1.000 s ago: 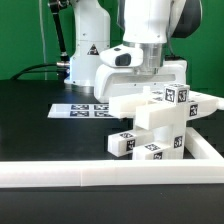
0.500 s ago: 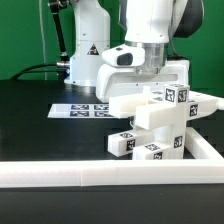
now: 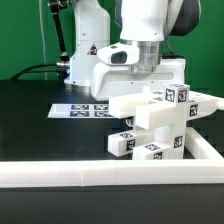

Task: Assemble chair

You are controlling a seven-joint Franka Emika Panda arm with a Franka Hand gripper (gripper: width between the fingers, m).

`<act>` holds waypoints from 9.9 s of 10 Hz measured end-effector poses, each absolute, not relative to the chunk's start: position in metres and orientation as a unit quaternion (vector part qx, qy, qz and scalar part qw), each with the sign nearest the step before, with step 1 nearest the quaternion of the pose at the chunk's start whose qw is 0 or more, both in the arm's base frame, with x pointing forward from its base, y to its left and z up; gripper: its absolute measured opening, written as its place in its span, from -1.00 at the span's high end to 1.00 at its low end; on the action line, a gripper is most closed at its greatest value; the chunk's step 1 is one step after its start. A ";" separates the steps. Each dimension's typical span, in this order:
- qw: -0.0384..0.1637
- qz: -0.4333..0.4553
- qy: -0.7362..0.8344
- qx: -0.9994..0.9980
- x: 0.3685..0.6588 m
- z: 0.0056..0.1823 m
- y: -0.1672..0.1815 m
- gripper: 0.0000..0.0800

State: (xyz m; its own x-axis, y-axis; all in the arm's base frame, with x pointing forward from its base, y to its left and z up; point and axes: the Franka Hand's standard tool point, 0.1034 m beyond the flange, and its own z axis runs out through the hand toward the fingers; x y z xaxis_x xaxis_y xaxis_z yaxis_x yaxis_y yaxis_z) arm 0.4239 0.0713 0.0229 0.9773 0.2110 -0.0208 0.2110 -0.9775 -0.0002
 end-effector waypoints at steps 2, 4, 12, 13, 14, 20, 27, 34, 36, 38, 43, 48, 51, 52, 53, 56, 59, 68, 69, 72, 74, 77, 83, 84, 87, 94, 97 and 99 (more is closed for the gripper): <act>-0.004 -0.014 0.096 0.995 0.420 0.032 0.065 0.29; -0.013 -0.016 0.078 0.997 0.413 0.047 0.062 0.29; -0.024 -0.004 0.064 0.998 0.421 0.093 0.071 0.29; -0.024 -0.007 0.074 0.997 0.421 0.094 0.069 0.29; -0.023 -0.008 0.095 0.995 0.431 0.105 0.062 0.29; -0.017 0.016 0.125 0.992 0.477 0.138 0.056 0.29; 0.022 0.024 0.235 0.972 0.526 0.148 0.068 0.29; 0.029 0.025 0.240 0.970 0.549 0.147 0.070 0.29; 0.032 0.023 0.238 0.970 0.552 0.143 0.068 0.29; 0.032 0.021 0.238 0.971 0.550 0.141 0.069 0.29; 0.031 0.018 0.230 0.972 0.545 0.139 0.071 0.29; 0.030 0.016 0.220 0.975 0.540 0.135 0.072 0.29; 0.030 0.016 0.220 0.975 0.541 0.135 0.072 0.29; 0.030 0.016 0.220 0.975 0.541 0.135 0.072 0.29; 0.030 0.016 0.220 0.975 0.542 0.135 0.073 0.29; 0.030 0.016 0.218 0.975 0.540 0.134 0.074 0.29; 0.030 0.016 0.218 0.975 0.540 0.134 0.074 0.29; 0.033 0.013 0.220 0.975 0.541 0.125 0.067 0.29; 0.033 0.013 0.220 0.975 0.541 0.124 0.067 0.29; 0.035 0.019 0.219 0.975 0.543 0.124 0.065 0.29; 0.035 0.019 0.219 0.975 0.543 0.124 0.065 0.29; 0.035 0.019 0.219 0.975 0.543 0.124 0.065 0.10; 0.024 0.003 0.201 0.979 0.536 0.129 0.058 -0.62; 0.016 -0.003 0.185 0.983 0.535 0.127 0.054 -0.62; 0.019 -0.005 0.164 0.986 0.534 0.125 0.060 -0.62; -0.014 -0.019 0.108 0.994 0.529 0.123 0.044 -0.62; -0.007 -0.011 0.111 0.994 0.530 0.122 0.048 -0.30; -0.007 -0.011 0.110 0.994 0.530 0.122 0.048 0.03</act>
Offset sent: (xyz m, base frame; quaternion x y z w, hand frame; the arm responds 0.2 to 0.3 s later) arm -0.0205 -0.0213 0.0317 -0.0256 -0.0243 0.0257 0.9990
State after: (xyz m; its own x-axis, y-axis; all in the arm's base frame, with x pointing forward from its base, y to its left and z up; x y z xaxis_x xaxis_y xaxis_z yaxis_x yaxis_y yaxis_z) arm 0.5301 0.0476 0.1223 0.9754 0.2195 -0.0205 0.2192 -0.9755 -0.0156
